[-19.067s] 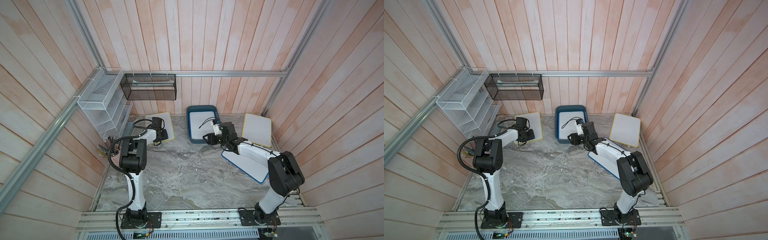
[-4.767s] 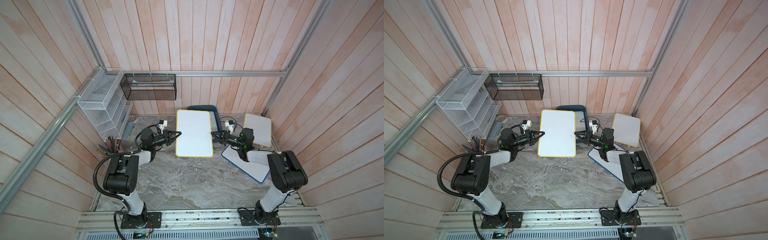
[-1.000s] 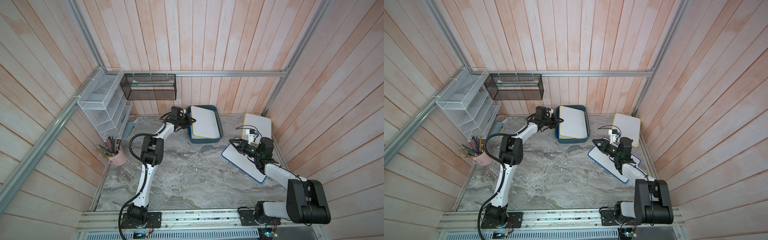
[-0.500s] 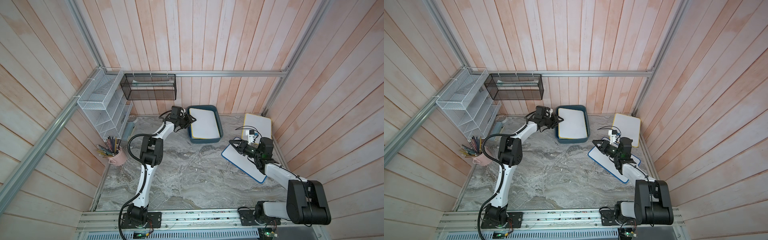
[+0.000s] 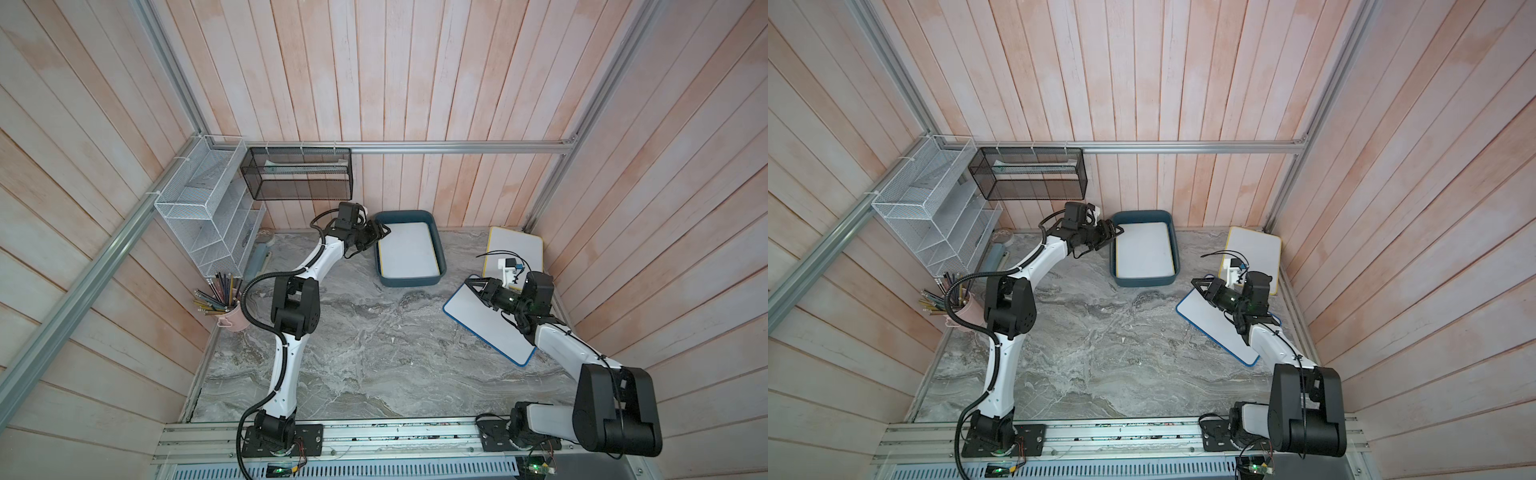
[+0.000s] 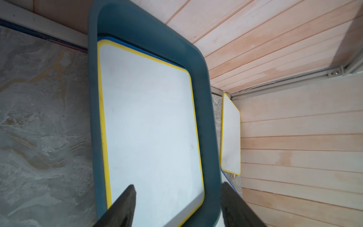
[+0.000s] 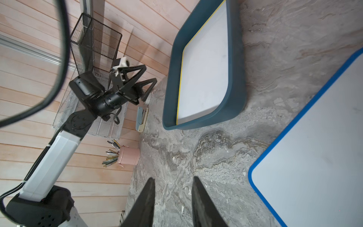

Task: Put the whiteboard into the storage box
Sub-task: Place the whiteboard in the storage box.

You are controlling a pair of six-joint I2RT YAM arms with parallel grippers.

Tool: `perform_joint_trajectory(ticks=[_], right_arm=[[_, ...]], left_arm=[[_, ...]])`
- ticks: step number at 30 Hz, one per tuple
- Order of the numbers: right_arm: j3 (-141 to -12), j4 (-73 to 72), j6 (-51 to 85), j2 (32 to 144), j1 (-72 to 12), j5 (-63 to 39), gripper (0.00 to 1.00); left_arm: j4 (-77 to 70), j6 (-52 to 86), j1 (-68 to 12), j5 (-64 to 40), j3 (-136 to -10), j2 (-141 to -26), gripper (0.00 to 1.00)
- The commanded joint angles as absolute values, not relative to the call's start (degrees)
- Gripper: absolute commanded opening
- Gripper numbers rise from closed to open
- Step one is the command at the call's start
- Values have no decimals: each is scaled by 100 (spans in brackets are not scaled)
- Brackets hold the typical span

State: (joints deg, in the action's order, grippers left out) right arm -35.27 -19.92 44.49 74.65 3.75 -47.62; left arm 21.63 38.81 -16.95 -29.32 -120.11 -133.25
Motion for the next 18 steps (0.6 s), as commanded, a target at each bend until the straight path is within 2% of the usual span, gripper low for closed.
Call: perform_joint_trajectory(ticks=[1, 7, 11, 18], right_arm=[[-3749, -1456, 4008, 7365, 588, -4578, 33], [-3965, -472, 3281, 7586, 1033, -3799, 33], [-4387, 352, 2586, 8103, 1050, -2673, 34], [-5162, 1054, 2079, 9189, 1066, -1983, 34]], left_arm=[[1894, 3677, -1714, -3048, -11351, -12731, 72], [897, 3771, -1764, -3252, -9509, -11762, 70], [404, 3629, -1912, -3143, -8337, -11142, 70], [-342, 3635, -2162, -3023, -6850, -10486, 69]])
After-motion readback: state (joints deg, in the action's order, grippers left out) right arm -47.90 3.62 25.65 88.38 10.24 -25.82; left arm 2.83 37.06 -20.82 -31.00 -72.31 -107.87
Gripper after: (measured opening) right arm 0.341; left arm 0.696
